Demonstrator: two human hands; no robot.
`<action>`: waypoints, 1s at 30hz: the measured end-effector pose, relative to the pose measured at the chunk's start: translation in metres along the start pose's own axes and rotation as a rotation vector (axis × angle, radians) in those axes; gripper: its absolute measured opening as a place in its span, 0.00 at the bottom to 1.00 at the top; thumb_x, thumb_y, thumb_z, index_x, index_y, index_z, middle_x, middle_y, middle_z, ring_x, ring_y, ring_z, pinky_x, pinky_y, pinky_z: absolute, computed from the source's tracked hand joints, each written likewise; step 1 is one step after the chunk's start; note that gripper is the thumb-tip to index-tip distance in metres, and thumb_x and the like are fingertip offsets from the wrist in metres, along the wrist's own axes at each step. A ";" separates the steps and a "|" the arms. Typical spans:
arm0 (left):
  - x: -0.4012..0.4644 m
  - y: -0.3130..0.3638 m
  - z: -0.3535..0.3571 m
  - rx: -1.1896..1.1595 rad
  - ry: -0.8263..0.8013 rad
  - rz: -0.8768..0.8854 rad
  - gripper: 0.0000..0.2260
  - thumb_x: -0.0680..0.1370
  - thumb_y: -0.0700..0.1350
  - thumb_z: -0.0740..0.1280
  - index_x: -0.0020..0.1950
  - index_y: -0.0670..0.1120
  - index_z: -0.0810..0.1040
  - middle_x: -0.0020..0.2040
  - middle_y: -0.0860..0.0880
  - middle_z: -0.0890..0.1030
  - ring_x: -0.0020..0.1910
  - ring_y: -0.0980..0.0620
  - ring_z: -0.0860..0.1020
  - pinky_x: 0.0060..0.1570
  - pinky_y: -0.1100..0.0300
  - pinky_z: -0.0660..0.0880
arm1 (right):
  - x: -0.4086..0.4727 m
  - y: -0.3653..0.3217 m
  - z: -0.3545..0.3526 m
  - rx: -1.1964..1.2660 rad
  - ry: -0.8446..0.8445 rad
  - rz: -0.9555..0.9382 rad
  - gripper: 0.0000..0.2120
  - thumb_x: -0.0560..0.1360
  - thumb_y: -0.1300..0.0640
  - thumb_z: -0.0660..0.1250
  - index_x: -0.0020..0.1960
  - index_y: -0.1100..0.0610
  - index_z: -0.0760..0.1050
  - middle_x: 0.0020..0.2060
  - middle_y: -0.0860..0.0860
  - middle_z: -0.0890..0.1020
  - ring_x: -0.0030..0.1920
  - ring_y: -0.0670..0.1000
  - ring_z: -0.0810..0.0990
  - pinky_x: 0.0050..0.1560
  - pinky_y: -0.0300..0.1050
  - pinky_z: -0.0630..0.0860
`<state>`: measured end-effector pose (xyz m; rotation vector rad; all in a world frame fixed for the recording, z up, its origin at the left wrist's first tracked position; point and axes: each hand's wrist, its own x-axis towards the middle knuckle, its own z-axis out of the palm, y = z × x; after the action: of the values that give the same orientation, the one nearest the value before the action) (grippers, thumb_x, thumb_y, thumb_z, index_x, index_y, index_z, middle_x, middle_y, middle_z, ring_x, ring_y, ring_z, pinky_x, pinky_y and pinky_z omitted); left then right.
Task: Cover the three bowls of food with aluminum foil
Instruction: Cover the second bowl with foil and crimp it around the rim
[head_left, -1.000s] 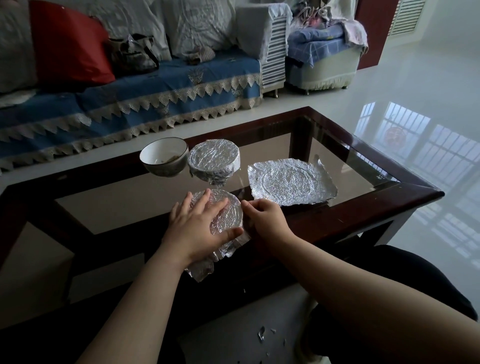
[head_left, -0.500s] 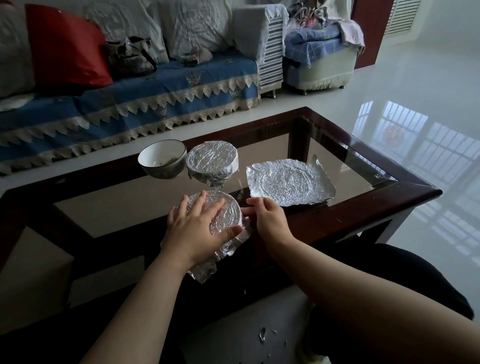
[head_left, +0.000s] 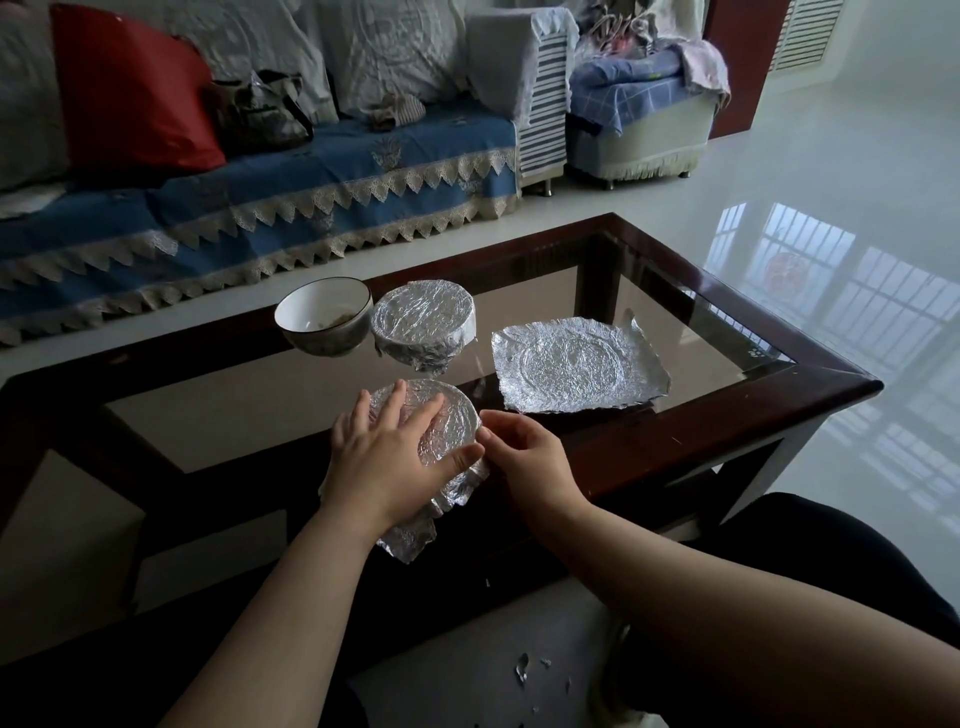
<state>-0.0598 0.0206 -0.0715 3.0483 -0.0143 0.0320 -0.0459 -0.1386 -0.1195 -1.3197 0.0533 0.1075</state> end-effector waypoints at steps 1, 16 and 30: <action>0.000 0.000 0.000 -0.001 -0.001 -0.001 0.46 0.59 0.81 0.37 0.75 0.66 0.50 0.79 0.52 0.48 0.77 0.42 0.44 0.72 0.42 0.44 | -0.001 0.000 0.002 0.046 0.008 0.016 0.08 0.74 0.61 0.70 0.53 0.57 0.79 0.48 0.56 0.85 0.48 0.51 0.82 0.57 0.49 0.78; 0.000 0.001 -0.001 -0.004 -0.020 -0.009 0.47 0.59 0.81 0.35 0.76 0.65 0.49 0.79 0.51 0.46 0.77 0.41 0.43 0.72 0.41 0.43 | 0.010 0.002 0.012 0.245 0.102 0.152 0.05 0.74 0.66 0.68 0.45 0.58 0.76 0.35 0.52 0.79 0.33 0.47 0.77 0.38 0.41 0.75; 0.000 0.003 -0.002 0.004 -0.029 -0.030 0.47 0.58 0.81 0.35 0.76 0.65 0.48 0.79 0.51 0.45 0.77 0.41 0.43 0.72 0.40 0.43 | 0.005 -0.004 0.016 0.222 0.136 0.186 0.01 0.74 0.64 0.70 0.43 0.61 0.79 0.38 0.61 0.81 0.40 0.58 0.76 0.48 0.55 0.75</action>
<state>-0.0602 0.0173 -0.0697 3.0526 0.0290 -0.0135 -0.0413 -0.1240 -0.1120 -1.0970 0.2958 0.1651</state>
